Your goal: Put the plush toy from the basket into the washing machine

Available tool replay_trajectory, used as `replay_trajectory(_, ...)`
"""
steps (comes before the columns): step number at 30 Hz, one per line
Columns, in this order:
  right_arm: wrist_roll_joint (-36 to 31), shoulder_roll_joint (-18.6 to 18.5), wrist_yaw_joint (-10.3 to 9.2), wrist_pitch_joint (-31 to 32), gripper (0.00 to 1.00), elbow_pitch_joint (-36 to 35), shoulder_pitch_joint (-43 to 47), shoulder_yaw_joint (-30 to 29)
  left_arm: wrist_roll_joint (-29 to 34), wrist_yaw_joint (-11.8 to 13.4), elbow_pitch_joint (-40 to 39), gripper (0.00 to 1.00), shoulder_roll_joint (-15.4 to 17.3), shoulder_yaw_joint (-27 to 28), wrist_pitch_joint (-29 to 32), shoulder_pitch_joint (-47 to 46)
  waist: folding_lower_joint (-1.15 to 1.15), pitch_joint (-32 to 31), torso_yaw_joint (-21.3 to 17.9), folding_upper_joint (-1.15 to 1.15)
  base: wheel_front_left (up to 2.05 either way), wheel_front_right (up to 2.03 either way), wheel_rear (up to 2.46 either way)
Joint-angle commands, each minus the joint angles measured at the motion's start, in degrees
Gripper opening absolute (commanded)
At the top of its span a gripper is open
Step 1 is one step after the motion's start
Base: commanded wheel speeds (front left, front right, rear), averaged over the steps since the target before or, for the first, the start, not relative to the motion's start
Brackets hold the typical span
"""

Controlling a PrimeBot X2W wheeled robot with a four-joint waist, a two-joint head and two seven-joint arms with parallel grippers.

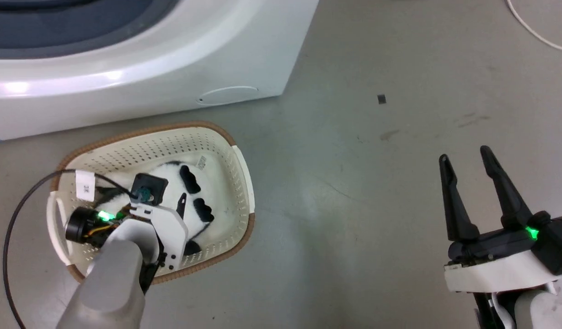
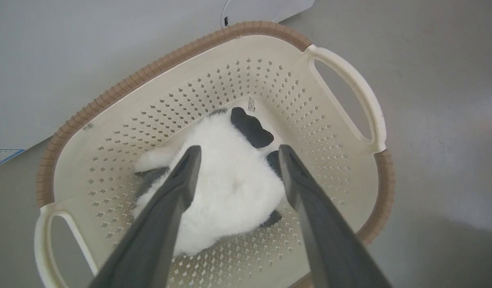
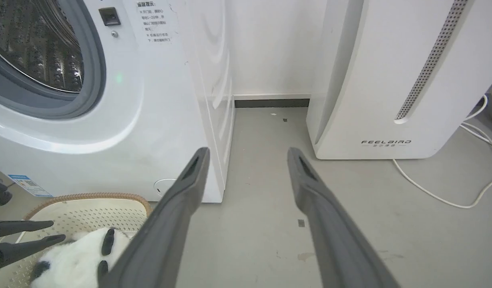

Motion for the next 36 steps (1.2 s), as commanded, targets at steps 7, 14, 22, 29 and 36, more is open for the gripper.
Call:
replay_trajectory(7, 2.3, 0.0, -0.04, -1.5, 1.0, -1.4, -2.1, 0.4, -0.3, -1.3, 7.5, 1.0, 3.2, -2.9, 4.0, -8.9, -0.01, 6.1, -2.6, 0.0, 0.0, 0.0, 0.0)
replay_trajectory(14, 5.1, 0.0, -0.05, -2.4, 1.0, -2.1, -3.2, 1.2, -1.9, -2.1, 12.4, 1.0, 4.9, -5.1, 6.2, -14.2, -0.01, 10.3, -4.4, 0.0, 0.0, 0.0, 0.0)
replay_trajectory(22, 6.4, 0.0, -0.05, -3.3, 1.0, -3.2, -4.7, 1.9, -2.4, -2.6, 17.5, 1.0, 7.4, -9.9, 8.8, -19.2, -0.01, 14.9, -6.4, 0.0, 0.0, 0.0, 0.0)
replay_trajectory(29, 7.7, 0.0, -0.05, -4.2, 1.0, -4.1, -5.8, 2.8, -3.1, -3.0, 21.6, 1.0, 9.5, -13.0, 8.8, -23.6, -0.01, 18.9, -7.8, 0.0, 0.0, 0.0, 0.0)
replay_trajectory(36, 8.3, 0.0, -0.05, -4.6, 1.0, -4.1, -6.4, 3.1, -3.8, -3.3, 25.2, 0.0, 10.1, -14.8, 9.7, -25.2, -0.01, 20.8, -8.4, 0.0, 0.0, 0.0, 0.0)
